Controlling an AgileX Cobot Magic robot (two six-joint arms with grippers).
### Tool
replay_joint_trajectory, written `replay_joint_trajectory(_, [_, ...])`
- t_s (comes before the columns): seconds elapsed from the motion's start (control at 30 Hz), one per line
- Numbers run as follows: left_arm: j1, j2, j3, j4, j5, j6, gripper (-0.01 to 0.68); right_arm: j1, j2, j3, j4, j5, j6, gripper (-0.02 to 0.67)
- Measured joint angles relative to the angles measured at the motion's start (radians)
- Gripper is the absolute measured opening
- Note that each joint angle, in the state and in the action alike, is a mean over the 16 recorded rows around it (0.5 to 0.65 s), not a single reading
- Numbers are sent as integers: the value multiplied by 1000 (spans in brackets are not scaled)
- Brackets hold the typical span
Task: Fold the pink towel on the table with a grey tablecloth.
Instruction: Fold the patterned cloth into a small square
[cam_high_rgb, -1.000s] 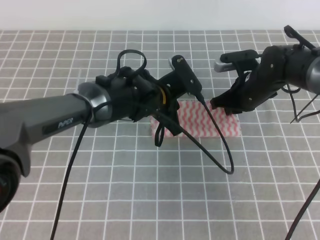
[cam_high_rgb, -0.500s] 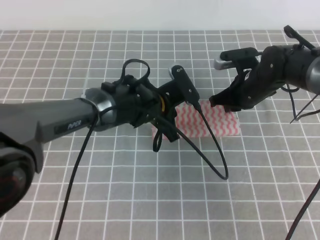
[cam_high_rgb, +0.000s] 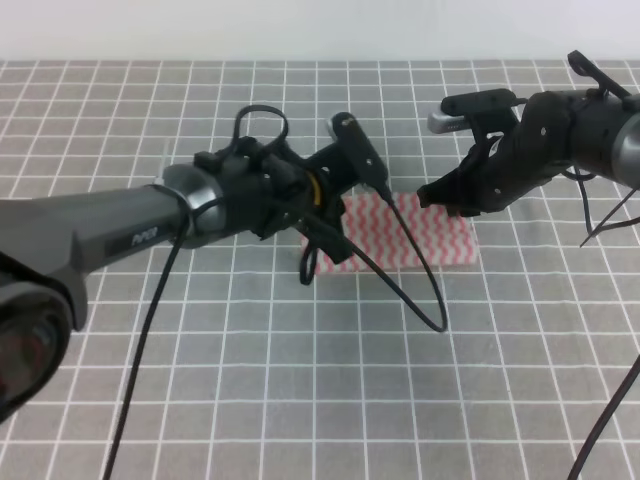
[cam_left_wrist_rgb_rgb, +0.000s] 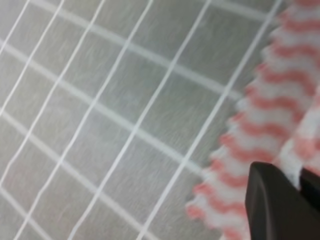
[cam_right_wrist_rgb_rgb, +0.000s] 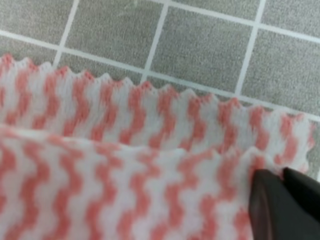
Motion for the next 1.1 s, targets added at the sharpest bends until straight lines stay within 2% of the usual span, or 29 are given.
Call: replay_joint_trajectory(1.1, [16,0,-5,-10,-44,-35,5,0,11,0,6,-31,1,-14])
